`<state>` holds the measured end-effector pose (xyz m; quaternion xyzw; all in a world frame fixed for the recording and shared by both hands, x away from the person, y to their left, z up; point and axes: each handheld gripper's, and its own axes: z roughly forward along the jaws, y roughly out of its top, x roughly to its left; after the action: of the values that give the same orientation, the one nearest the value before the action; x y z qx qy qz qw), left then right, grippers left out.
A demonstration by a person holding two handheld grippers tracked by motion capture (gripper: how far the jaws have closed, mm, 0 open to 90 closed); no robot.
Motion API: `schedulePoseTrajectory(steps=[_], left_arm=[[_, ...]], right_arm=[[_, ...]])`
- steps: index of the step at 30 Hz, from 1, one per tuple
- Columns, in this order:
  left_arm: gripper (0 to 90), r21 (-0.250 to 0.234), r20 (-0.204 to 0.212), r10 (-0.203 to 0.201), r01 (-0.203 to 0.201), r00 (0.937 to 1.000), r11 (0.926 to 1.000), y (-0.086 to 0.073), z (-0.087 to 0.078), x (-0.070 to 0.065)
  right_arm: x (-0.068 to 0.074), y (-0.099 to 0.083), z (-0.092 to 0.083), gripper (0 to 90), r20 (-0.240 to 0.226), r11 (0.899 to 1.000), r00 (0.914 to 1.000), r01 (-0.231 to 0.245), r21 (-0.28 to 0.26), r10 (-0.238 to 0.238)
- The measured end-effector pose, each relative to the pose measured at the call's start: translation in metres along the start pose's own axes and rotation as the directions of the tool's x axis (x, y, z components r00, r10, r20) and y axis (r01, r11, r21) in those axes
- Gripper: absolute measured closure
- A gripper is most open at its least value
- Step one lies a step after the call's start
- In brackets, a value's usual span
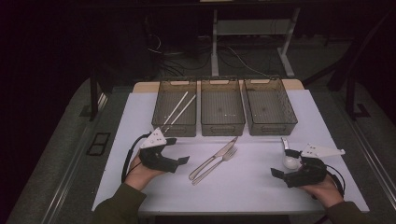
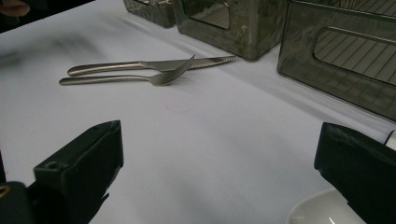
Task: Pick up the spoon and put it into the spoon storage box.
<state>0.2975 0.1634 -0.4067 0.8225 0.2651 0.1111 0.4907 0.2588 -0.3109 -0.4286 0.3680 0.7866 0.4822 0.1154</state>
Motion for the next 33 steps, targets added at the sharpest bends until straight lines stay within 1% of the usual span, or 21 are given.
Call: schedulePoseTrajectory(steps=[4, 5, 8, 9, 10, 11, 12, 13, 15, 16, 19, 23, 25, 28, 33], left_arm=[[10.4, -0.006, 0.012, -0.009, 0.009, 0.9999, 0.9999, -0.011, -0.002, -0.005], [8.9, 0.0, 0.012, -0.007, 0.007, 0.9999, 1.0, -0.013, -0.002, -0.007], [1.3, 0.01, 0.009, -0.012, 0.012, 0.9999, 0.9999, -0.016, -0.003, -0.009], [0.0, 0.008, 0.009, -0.011, 0.011, 0.9999, 0.9999, -0.017, -0.003, -0.01], [0.0, 0.012, 0.011, -0.003, 0.003, 0.9999, 0.9999, -0.017, -0.004, -0.011], [0.0, 0.013, 0.009, -0.008, 0.008, 0.9999, 0.9999, -0.017, -0.004, -0.011], [0.0, 0.016, 0.009, -0.008, 0.008, 0.9999, 0.9998, -0.018, -0.005, -0.011], [0.0, 0.016, 0.01, -0.011, 0.011, 0.9999, 0.9998, -0.018, -0.004, -0.012], [0.0, 0.025, 0.013, -0.022, 0.021, 0.9997, 0.9994, -0.019, -0.004, -0.012], [0.0, 0.029, 0.015, -0.025, 0.025, 0.9996, 0.9993, -0.019, -0.004, -0.012], [0.0, 0.033, 0.02, -0.024, 0.024, 0.9995, 0.9992, -0.02, -0.002, -0.012], [0.0, 0.043, 0.026, -0.015, 0.014, 0.9996, 0.999, -0.02, 0.0, -0.014], [0.0, 0.042, 0.026, -0.015, 0.014, 0.9996, 0.999, -0.02, 0.0, -0.014], [0.0, 0.043, 0.028, -0.016, 0.015, 0.9995, 0.999, -0.02, 0.0, -0.014], [0.0, 0.046, 0.032, -0.017, 0.016, 0.9993, 0.9988, -0.02, 0.0, -0.013]], right_arm=[[0.001, 0.001, -0.001, 1.2, -0.003, 1.0, 1.0, -0.004, 0.008, 0.004], [0.001, 0.001, -0.001, 1.2, -0.006, 1.0, 1.0, -0.001, 0.01, 0.001], [0.001, 0.003, -0.002, 1.5, -0.004, 1.0, 1.0, -0.003, 0.022, 0.003], [0.0, 0.004, -0.002, 4.4, -0.001, 1.0, 1.0, -0.008, 0.027, 0.008], [0.0, 0.005, -0.003, 4.9, -0.001, 1.0, 1.0, -0.007, 0.027, 0.007], [0.0, 0.005, -0.004, 6.0, 0.002, 0.999, 0.9999, -0.016, 0.029, 0.016], [-0.001, 0.006, -0.005, 8.7, 0.003, 0.999, 0.9999, -0.012, 0.03, 0.012], [-0.002, 0.006, -0.006, 14.4, 0.006, 1.0, 0.9999, -0.013, 0.029, 0.013], [-0.003, 0.008, -0.009, 18.0, 0.011, 0.999, 0.9997, -0.021, 0.031, 0.021], [-0.005, 0.009, -0.01, 23.7, 0.014, 0.999, 0.9997, -0.02, 0.036, 0.02], [-0.01, 0.012, -0.013, 35.1, 0.032, 0.999, 0.9993, -0.024, 0.045, 0.022], [-0.021, 0.015, -0.015, 50.2, 0.079, 0.997, 0.996, -0.045, 0.062, 0.04], [-0.026, 0.018, -0.016, 57.1, 0.109, 0.995, 0.9928, -0.059, 0.08, 0.05], [-0.035, 0.02, -0.016, 67.0, 0.144, 0.991, 0.986, -0.097, 0.095, 0.083], [-0.052, 0.024, -0.013, 80.8, 0.193, 0.985, 0.9743, -0.139, 0.105, 0.116]])
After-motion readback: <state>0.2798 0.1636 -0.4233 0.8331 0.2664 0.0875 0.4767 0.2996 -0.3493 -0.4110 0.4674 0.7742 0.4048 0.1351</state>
